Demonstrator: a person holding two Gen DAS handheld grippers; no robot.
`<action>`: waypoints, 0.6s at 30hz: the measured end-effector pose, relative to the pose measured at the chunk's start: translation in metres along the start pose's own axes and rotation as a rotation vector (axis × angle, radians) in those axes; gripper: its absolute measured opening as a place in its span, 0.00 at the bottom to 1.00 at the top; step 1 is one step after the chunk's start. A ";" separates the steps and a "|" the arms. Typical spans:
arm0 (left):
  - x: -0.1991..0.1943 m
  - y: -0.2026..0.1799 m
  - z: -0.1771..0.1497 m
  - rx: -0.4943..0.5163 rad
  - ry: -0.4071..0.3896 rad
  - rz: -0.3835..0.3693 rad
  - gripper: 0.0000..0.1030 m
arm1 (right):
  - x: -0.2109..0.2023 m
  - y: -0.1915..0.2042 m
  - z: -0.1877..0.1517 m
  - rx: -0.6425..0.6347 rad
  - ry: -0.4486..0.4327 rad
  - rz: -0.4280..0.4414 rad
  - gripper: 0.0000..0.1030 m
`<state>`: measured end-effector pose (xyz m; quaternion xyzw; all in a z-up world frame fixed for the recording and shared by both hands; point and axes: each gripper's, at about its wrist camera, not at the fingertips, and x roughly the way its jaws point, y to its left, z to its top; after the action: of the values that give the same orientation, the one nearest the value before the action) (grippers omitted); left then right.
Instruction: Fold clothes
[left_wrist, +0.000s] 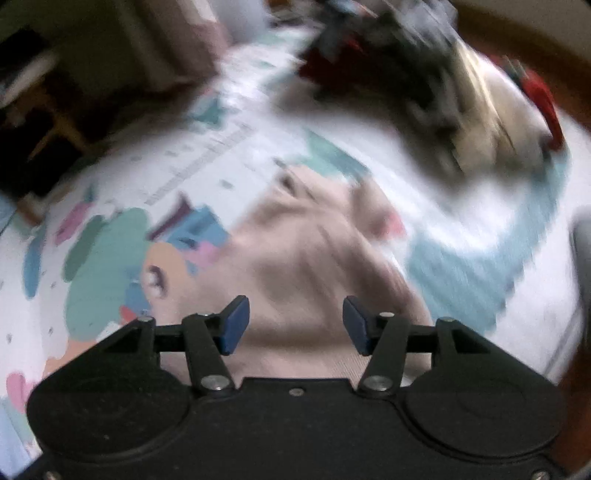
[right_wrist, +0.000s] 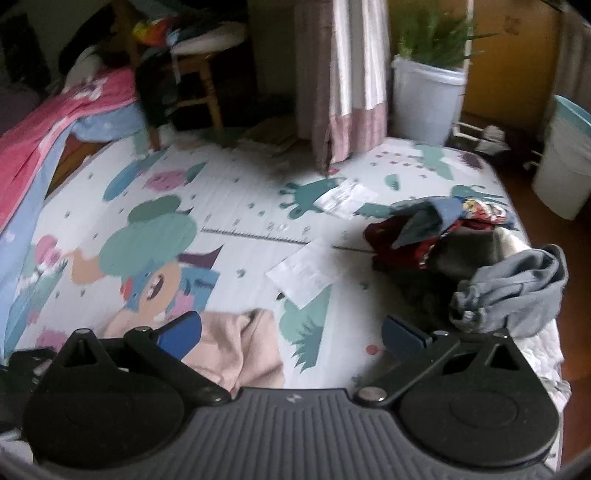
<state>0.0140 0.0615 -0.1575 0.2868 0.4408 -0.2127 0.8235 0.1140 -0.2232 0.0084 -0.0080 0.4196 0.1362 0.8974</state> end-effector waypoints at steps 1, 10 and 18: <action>0.005 -0.003 -0.006 0.023 0.016 0.002 0.54 | 0.003 0.002 -0.002 -0.010 0.012 0.004 1.00; 0.037 0.022 -0.011 0.050 0.069 0.025 0.54 | 0.009 0.009 -0.001 0.003 0.064 0.043 1.00; 0.081 0.125 0.008 -0.410 0.154 0.065 0.54 | 0.042 0.004 -0.010 0.043 0.140 0.001 1.00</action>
<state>0.1364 0.1410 -0.1872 0.1426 0.5272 -0.0694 0.8348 0.1312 -0.2109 -0.0294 0.0020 0.4841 0.1270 0.8658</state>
